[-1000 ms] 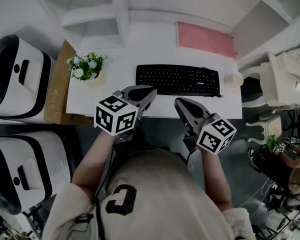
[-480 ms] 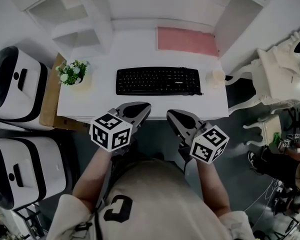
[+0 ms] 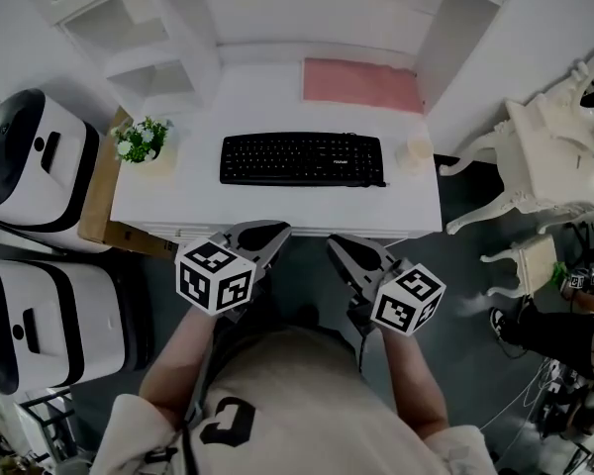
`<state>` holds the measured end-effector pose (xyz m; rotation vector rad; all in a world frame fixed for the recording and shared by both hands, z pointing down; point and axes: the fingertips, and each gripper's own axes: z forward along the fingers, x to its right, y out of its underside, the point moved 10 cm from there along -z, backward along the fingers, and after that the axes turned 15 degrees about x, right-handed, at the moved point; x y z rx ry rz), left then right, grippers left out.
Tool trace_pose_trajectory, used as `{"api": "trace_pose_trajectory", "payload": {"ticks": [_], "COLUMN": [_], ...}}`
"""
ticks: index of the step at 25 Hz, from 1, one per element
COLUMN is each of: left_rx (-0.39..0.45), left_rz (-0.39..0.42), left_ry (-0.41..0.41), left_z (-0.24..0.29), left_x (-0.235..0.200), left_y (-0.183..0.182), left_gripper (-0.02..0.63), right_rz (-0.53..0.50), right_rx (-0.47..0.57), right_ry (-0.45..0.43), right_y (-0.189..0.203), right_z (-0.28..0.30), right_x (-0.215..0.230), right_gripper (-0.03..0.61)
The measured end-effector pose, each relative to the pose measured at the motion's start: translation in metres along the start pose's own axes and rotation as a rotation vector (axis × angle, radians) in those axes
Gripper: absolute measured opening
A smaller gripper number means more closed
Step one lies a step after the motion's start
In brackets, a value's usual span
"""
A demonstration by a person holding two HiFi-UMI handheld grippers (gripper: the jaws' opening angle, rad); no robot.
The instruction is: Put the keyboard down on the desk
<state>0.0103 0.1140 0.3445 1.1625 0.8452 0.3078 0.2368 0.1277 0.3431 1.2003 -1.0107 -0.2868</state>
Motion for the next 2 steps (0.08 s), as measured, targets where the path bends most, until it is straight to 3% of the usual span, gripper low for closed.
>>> {"api": "trace_pose_trajectory", "payload": {"ticks": [2], "left_rx": [-0.010], "left_rz": [0.005], "left_ry": [-0.007], "left_z": [-0.0001], "left_x": [-0.0056], "left_y": [0.0093], "left_gripper": [0.014], "right_rz": [0.016], "right_rx": [0.004], "right_ry": [0.000], "right_y": [0.0105], "right_z": [0.0004], "right_x": [0.0064], "right_gripper": [0.025]}}
